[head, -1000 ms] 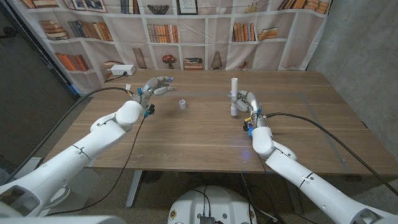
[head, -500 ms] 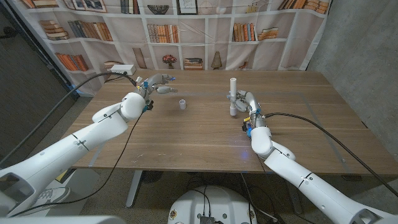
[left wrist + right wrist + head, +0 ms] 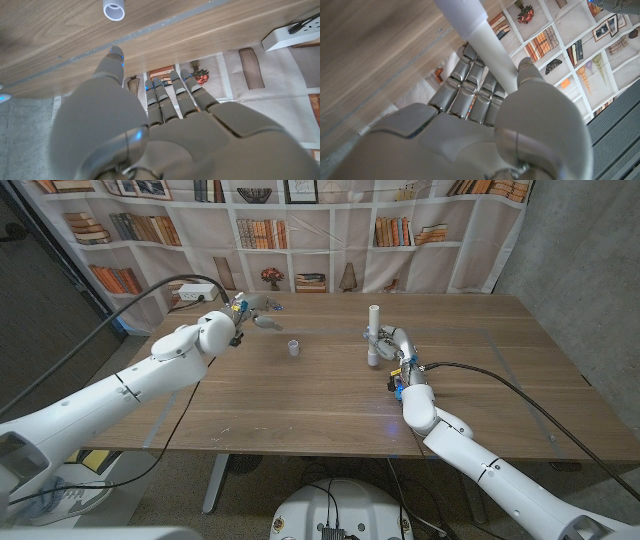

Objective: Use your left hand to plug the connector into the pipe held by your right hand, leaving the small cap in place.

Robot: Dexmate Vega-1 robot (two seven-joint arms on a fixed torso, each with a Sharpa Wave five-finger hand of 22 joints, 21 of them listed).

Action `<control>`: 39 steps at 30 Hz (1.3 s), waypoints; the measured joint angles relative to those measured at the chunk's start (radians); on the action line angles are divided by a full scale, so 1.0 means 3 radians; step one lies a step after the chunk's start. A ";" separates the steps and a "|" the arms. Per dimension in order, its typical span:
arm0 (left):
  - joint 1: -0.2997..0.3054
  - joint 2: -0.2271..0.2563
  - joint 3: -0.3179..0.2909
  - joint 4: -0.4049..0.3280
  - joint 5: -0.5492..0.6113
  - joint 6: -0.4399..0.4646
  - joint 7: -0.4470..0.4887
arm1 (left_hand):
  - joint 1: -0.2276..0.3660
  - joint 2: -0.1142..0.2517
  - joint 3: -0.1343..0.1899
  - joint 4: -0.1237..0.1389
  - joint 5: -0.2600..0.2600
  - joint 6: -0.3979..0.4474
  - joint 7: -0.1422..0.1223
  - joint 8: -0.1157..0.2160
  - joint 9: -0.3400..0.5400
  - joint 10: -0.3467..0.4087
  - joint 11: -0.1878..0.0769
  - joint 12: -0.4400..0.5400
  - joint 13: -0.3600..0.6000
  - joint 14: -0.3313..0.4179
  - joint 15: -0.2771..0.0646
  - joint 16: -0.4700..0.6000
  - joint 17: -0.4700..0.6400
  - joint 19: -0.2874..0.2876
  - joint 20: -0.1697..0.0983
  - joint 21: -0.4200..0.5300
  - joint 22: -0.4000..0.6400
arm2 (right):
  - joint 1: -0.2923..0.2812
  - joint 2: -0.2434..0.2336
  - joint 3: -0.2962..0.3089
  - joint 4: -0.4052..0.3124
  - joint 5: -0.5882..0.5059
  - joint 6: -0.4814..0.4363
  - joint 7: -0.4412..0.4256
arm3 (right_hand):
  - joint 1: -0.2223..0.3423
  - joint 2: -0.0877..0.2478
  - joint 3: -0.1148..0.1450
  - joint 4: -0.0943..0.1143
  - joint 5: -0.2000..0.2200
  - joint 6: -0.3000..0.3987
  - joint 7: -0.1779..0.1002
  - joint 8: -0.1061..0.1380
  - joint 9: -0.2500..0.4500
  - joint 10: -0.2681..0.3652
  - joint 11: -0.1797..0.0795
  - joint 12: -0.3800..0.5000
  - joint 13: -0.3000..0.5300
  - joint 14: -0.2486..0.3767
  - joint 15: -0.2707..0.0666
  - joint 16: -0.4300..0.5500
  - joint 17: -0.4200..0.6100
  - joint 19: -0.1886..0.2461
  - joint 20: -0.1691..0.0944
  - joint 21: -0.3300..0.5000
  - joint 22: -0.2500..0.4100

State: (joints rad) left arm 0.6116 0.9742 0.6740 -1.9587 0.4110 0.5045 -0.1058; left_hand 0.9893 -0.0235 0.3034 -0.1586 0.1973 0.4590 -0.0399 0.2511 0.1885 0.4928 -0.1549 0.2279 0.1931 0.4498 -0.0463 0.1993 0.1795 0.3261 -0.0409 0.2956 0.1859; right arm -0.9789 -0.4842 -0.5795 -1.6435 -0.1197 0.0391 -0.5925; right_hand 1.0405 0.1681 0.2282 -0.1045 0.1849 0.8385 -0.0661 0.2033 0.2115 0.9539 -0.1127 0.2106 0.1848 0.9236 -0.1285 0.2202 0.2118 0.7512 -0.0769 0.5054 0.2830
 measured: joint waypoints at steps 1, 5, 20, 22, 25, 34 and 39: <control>-0.0010 0.0000 0.0006 0.0000 0.0000 0.0000 0.0000 | 0.0000 0.0000 0.0001 0.0001 0.0000 -0.0009 -0.0020 0.0000 0.0000 0.0006 -0.0018 0.0000 0.0001 0.0000 0.0000 0.0000 0.0000 0.0000 0.0000 0.0000 0.0002 | 0.0000 0.0000 0.0000 0.0000 0.0000 0.0002 0.0000 | 0.0000 0.0000 0.0000 0.0000 0.0000 0.0000 0.0000 0.0000 0.0000 0.0000 0.0000 0.0000 0.0000 0.0000 0.0000 0.0000 0.0000 0.0000 0.0000 0.0000 0.0000; -0.0143 -0.0012 0.0106 0.0017 0.0229 -0.0027 -0.0259 | 0.0001 0.0001 0.0001 0.0001 0.0000 -0.0004 -0.0101 -0.0012 0.0016 0.0009 -0.0047 -0.0023 0.0001 0.0004 0.0001 0.0000 0.0000 0.0073 -0.0004 0.0027 0.0010 | 0.0000 0.0003 -0.0002 0.0003 0.0000 0.0014 -0.0002 | 0.0004 0.0004 0.0000 0.0000 0.0000 0.0000 0.0000 -0.0001 0.0000 0.0000 0.0000 0.0000 0.0000 0.0000 0.0000 0.0000 0.0000 0.0000 0.0000 0.0000 0.0000; -0.0398 -0.0178 0.0328 0.0190 0.0816 -0.0312 -0.0804 | 0.0116 0.0115 0.0044 0.0042 0.0000 0.0061 -0.0141 -0.0012 0.0016 0.0060 -0.0078 -0.0025 0.0016 0.0109 0.0000 0.0016 0.0042 0.0318 0.0018 0.0125 0.0025 | -0.0019 0.0001 -0.0003 -0.0030 -0.0011 0.0015 -0.0004 | 0.0002 0.0006 0.0014 -0.0014 -0.0014 0.0011 0.0011 0.0001 0.0000 0.0000 0.0000 0.0000 -0.0001 0.0000 0.0000 0.0000 0.0016 -0.0012 -0.0012 0.0017 -0.0013; -0.0422 -0.0214 0.0350 0.0228 0.0935 -0.0400 -0.0904 | 0.0125 0.0124 0.0054 0.0052 0.0000 0.0061 -0.0141 -0.0012 0.0016 0.0060 -0.0078 -0.0025 0.0016 0.0109 0.0000 0.0016 0.0047 0.0318 0.0018 0.0125 0.0025 | -0.0033 -0.0005 0.0001 -0.0053 -0.0011 0.0004 0.0001 | 0.0002 0.0006 0.0014 -0.0014 -0.0014 0.0011 0.0011 0.0002 -0.0001 0.0000 0.0000 0.0000 -0.0001 0.0000 0.0000 0.0000 0.0016 -0.0012 -0.0012 0.0017 -0.0016; -0.0436 -0.0257 0.0370 0.0272 0.1025 -0.0461 -0.0961 | 0.0187 0.0126 0.0072 0.0042 0.0000 0.0060 -0.0141 -0.0025 0.0027 0.0060 -0.0078 -0.0025 0.0032 0.0109 0.0000 0.0016 0.0059 0.0305 0.0031 0.0125 0.0025 | -0.0036 -0.0011 0.0003 -0.0064 -0.0011 -0.0007 0.0010 | 0.0002 0.0006 0.0014 -0.0014 -0.0014 0.0010 0.0010 0.0002 0.0000 0.0000 0.0000 0.0000 -0.0001 0.0000 0.0000 0.0000 0.0015 -0.0012 -0.0012 0.0030 -0.0016; -0.0452 -0.0409 0.0398 0.0438 0.1318 -0.0691 -0.1051 | 0.0251 0.0190 0.0113 0.0028 -0.0017 0.0060 -0.0141 -0.0038 0.0032 0.0044 -0.0062 -0.0025 0.0047 0.0096 -0.0013 0.0016 0.0083 0.0371 0.0096 0.0125 0.0025 | -0.0042 -0.0028 0.0005 -0.0094 -0.0013 -0.0034 0.0035 | 0.0002 0.0006 0.0027 -0.0027 -0.0024 0.0010 0.0010 0.0001 -0.0001 0.0013 -0.0013 0.0000 -0.0001 0.0000 0.0000 0.0000 0.0015 -0.0012 -0.0012 0.0045 -0.0016; -0.0460 -0.0479 0.0416 0.0525 0.1332 -0.0705 -0.1061 | 0.0251 0.0189 0.0112 0.0028 -0.0029 0.0058 -0.0139 -0.0038 0.0032 0.0041 -0.0059 -0.0025 0.0063 0.0096 -0.0013 0.0042 0.0093 0.0389 0.0114 0.0137 0.0025 | -0.0043 -0.0031 0.0006 -0.0100 -0.0018 -0.0045 0.0045 | 0.0002 0.0007 0.0027 -0.0027 -0.0024 0.0010 0.0010 0.0001 -0.0001 0.0013 -0.0013 0.0000 -0.0001 0.0000 0.0000 0.0000 0.0015 -0.0012 -0.0012 0.0045 -0.0016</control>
State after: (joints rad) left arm 0.4736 0.8303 0.7988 -1.8014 0.8105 0.2932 -0.4241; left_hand 1.0646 0.0334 0.3371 -0.1502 0.1885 0.4765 -0.0816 0.2398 0.1980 0.5050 -0.1725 0.2204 0.2119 0.4786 -0.0502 0.2119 0.2073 0.4428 -0.0066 0.3367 0.1933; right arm -0.9917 -0.4934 -0.5778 -1.6735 -0.1251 0.0257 -0.5791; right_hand 1.0411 0.1701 0.2364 -0.1127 0.1777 0.8415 -0.0631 0.2036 0.2114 0.9579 -0.1167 0.2105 0.1846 0.9236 -0.1285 0.2202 0.2164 0.7477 -0.0805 0.5190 0.2783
